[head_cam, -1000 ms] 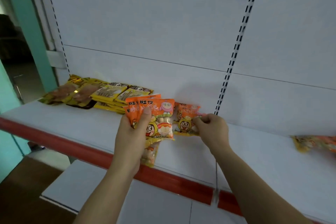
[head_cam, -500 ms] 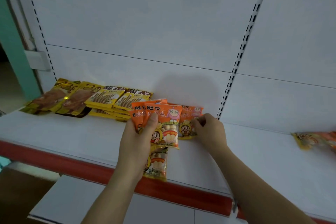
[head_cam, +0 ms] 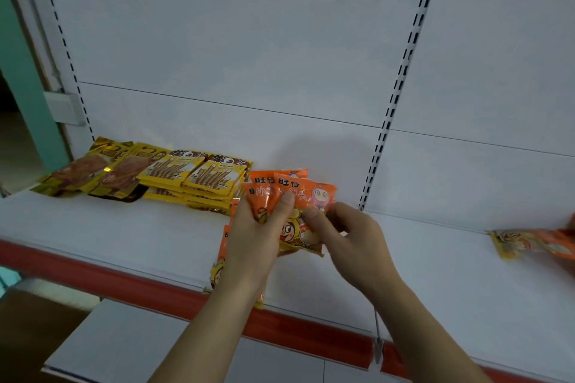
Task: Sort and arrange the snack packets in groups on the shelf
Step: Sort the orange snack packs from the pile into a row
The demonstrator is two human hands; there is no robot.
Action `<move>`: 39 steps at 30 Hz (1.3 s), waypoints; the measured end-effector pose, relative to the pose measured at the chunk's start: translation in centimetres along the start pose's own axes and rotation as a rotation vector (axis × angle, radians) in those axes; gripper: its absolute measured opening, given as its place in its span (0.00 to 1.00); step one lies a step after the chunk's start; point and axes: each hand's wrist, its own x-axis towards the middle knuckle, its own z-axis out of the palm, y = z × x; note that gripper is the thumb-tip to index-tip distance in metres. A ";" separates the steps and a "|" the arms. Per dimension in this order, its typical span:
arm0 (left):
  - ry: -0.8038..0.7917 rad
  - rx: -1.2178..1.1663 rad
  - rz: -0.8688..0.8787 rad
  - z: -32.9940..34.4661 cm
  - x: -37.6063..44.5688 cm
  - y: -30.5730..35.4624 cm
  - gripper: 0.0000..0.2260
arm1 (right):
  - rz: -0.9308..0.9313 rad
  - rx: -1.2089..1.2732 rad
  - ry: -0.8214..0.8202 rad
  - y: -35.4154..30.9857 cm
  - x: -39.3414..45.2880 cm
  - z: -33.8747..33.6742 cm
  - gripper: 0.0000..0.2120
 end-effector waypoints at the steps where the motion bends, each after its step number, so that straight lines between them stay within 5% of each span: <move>1: -0.010 -0.008 -0.004 0.3 -0.2 -0.1 0.21 | -0.012 -0.016 0.015 0.2 -0.2 0.0 0.15; 6: 0.110 0.039 0.021 -0.6 -0.1 -0.5 0.27 | 0.069 0.136 0.142 1.9 0.8 -1.5 0.18; 8: 0.182 0.044 0.045 -2.0 0.2 -0.4 0.22 | 0.149 0.115 0.233 2.6 1.8 -2.2 0.18; 12: 0.241 0.031 0.045 -4.7 1.0 0.0 0.11 | 0.289 -0.148 0.092 4.3 3.2 -1.0 0.18; 16: 0.214 -0.013 0.001 -6.8 1.6 0.5 0.15 | 0.312 -0.378 -0.001 4.7 4.1 1.6 0.22; 19: 0.191 -0.028 -0.002 -8.4 2.2 0.5 0.13 | 0.338 -0.551 0.081 4.9 3.9 2.3 0.22; 23: 0.140 0.022 -0.007 -9.0 2.4 0.5 0.18 | 0.327 -0.549 0.227 5.1 3.1 3.0 0.20; 26: 0.044 0.050 -0.004 -8.3 1.9 0.4 0.13 | 0.179 -0.408 0.359 2.9 1.5 3.1 0.19; 29: -0.079 0.097 0.021 -6.9 1.3 0.3 0.15 | 0.106 -0.133 0.169 -0.8 -0.8 3.3 0.24; 32: -0.155 0.140 0.083 -5.2 0.7 0.5 0.14 | 0.037 -0.116 0.062 -2.2 -2.3 3.6 0.23; 36: -0.174 0.193 0.086 -3.7 0.3 0.2 0.22 | 0.064 -0.073 0.236 -1.3 -2.5 1.7 0.23; 39: -0.058 0.226 0.095 -3.9 0.9 0.2 0.12 | 0.204 -0.014 0.331 0.2 -1.6 -0.5 0.24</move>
